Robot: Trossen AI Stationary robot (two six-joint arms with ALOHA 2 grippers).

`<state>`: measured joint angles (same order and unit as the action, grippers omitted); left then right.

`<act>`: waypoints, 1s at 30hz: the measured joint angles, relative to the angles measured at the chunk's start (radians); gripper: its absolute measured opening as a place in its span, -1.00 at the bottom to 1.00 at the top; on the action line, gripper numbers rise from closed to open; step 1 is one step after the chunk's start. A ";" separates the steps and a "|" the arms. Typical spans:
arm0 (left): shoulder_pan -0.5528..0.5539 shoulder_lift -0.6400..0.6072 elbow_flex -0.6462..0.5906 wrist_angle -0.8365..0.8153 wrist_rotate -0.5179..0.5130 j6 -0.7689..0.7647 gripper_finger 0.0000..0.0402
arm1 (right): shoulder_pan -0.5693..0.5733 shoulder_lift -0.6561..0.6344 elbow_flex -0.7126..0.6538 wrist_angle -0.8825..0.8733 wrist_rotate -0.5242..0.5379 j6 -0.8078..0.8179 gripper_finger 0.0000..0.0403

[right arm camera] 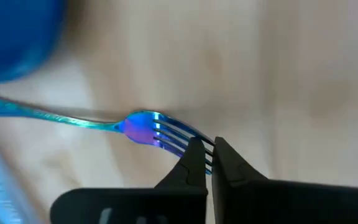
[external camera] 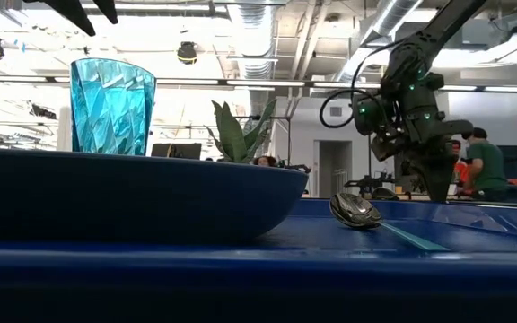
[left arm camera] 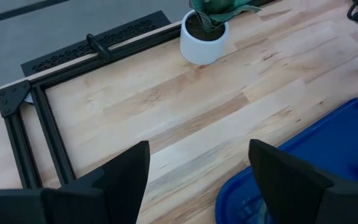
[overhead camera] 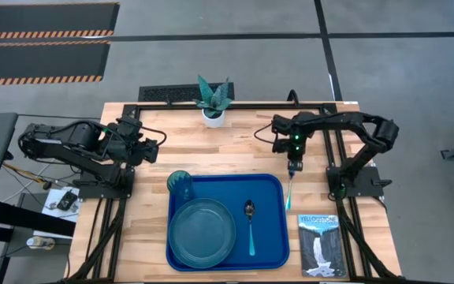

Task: Pick and place plate/cup/fork/spoon on tray
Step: Put the blue fork on the blue tray to the right of the blue spoon

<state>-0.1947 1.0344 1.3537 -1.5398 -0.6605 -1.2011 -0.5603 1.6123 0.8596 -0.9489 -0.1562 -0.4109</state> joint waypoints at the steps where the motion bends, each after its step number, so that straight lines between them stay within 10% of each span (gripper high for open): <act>1: 0.000 0.000 0.000 0.000 0.000 0.000 0.30 | -0.005 -0.006 0.006 -0.005 0.028 0.009 -0.98; 30: 0.000 0.000 0.000 0.000 -0.018 0.044 0.30 | -0.064 -0.216 0.426 -0.438 0.269 0.070 -1.00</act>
<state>-0.1944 1.0342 1.3537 -1.5394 -0.6781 -1.1567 -0.6247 1.3967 1.2856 -1.3870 0.1128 -0.3408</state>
